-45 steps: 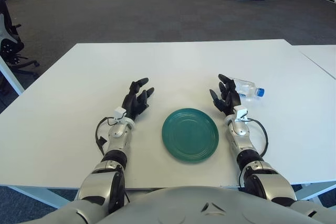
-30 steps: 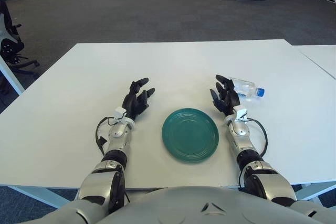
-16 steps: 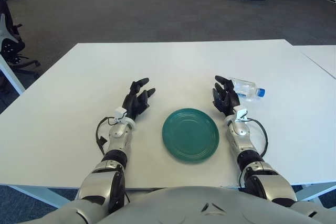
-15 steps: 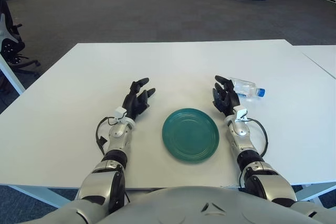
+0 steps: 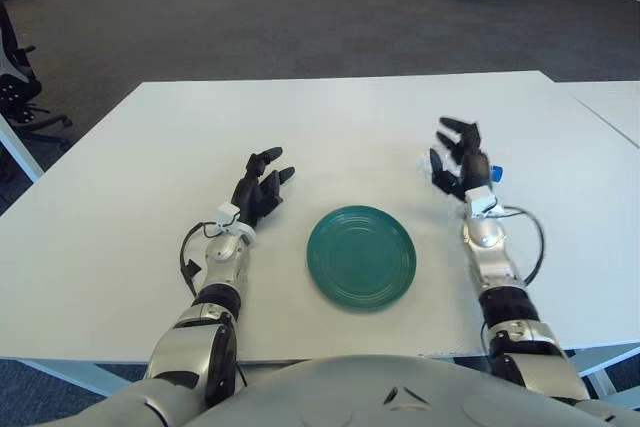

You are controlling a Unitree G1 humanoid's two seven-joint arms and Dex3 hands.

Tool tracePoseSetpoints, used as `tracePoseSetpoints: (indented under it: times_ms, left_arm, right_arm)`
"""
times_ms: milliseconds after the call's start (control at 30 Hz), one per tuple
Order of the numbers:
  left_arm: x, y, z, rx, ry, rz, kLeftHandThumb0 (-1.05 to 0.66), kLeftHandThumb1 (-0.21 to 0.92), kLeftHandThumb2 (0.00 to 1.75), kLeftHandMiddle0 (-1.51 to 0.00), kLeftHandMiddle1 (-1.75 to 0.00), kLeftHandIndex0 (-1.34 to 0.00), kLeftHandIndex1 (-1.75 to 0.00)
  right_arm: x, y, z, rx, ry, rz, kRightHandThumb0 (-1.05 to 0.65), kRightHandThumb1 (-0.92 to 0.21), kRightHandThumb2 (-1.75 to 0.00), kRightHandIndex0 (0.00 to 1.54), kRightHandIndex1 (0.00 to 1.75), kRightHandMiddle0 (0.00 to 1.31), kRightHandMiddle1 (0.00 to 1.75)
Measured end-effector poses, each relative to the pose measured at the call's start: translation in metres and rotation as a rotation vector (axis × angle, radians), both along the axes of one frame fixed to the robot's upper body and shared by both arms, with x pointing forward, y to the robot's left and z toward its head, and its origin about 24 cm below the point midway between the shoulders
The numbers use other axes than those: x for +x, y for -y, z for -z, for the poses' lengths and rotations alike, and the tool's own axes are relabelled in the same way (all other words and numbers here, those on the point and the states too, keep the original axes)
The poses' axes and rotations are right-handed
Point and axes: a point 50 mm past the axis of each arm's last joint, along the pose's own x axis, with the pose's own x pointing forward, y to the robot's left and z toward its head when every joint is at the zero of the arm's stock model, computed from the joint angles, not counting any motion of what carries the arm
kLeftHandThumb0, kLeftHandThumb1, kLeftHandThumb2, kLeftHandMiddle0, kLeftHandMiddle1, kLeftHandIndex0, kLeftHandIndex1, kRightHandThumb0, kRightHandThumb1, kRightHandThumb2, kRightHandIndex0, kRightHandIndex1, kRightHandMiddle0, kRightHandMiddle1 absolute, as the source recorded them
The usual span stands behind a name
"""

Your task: Put the bottle into the plate.

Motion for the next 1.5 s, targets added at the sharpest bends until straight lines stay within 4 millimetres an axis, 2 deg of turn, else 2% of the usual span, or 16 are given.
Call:
tracePoseSetpoints:
  times_ms: [200,533,833,1100,1300,1500]
  left_arm:
    - [0.000,0.000,0.000,0.000,0.000,0.000,-0.83,0.92,0.79,-0.50,-0.48,-0.10,-1.04]
    - [0.000,0.001,0.000,-0.001,0.004,0.000,-0.84,0.92,0.77,-0.50,-0.53,-0.12,-1.05]
    - [0.000,0.001,0.000,-0.002,0.007,-0.001,-0.83,0.92,0.77,-0.51,-0.55,-0.13,-1.05]
    - [-0.001,0.001,0.000,0.000,0.008,-0.001,-0.85,0.92,0.77,-0.51,-0.58,-0.13,-1.05]
    - [0.000,0.002,-0.001,-0.003,0.011,0.001,-0.85,0.92,0.77,-0.51,-0.60,-0.14,-1.05]
    - [0.000,0.004,-0.001,-0.006,0.011,0.003,-0.84,0.92,0.77,-0.51,-0.61,-0.13,-1.05]
  right_arm:
    - [0.012,0.010,-0.015,-0.069,0.058,0.044,-0.62,-0.92,-0.68,0.38,0.49,0.00,1.05]
    - [0.021,0.013,0.000,-0.250,-0.005,0.091,-0.73,-0.92,-0.74,0.35,0.59,0.00,1.02]
    - [0.034,0.025,0.009,-0.324,-0.086,0.125,-0.73,-0.92,-0.70,0.32,0.65,0.00,1.01]
    - [0.047,0.030,0.018,-0.475,-0.199,0.144,-0.80,-0.92,-0.71,0.30,0.53,0.00,0.99]
    - [0.057,0.029,0.023,-0.615,-0.293,0.134,-0.90,-0.92,-0.73,0.27,0.28,0.00,0.85]
    - [0.059,0.027,0.030,-0.756,-0.354,0.109,-0.93,-0.92,-0.71,0.25,0.14,0.00,0.76]
